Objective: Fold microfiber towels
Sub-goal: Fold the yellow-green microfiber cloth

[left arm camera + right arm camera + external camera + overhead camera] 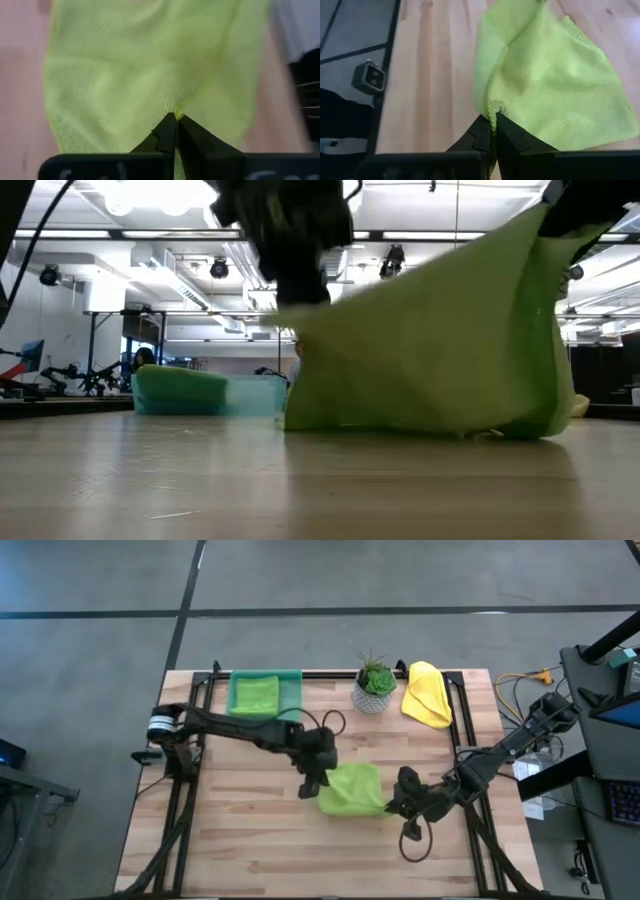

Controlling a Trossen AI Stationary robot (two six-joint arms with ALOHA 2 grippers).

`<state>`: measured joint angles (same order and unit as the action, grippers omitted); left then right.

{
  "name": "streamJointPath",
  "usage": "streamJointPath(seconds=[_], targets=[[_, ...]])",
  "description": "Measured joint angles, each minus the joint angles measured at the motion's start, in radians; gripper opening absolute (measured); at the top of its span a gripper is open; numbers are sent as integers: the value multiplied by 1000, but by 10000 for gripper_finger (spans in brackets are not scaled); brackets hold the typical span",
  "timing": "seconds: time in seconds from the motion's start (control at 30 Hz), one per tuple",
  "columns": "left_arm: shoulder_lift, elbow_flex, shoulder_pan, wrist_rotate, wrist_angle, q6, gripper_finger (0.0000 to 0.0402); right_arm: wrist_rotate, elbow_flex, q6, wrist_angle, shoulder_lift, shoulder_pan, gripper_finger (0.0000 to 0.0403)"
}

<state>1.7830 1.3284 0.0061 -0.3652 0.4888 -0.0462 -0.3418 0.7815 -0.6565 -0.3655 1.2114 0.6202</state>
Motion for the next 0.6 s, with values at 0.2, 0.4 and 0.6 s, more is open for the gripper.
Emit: streamJointPath(seconds=[0.2, 0.4, 0.6], targets=[[81, -154, -54, 13, -246, -106, 5, 0, -1, 20, 2, 1, -34, 9], [172, -169, -83, -71, -273, -184, 59, 1, -4, 22, 2, 1, -45, 9], [177, -165, -88, -105, -279, -245, 105, 2, -4, 19, 2, 2, -45, 9]])
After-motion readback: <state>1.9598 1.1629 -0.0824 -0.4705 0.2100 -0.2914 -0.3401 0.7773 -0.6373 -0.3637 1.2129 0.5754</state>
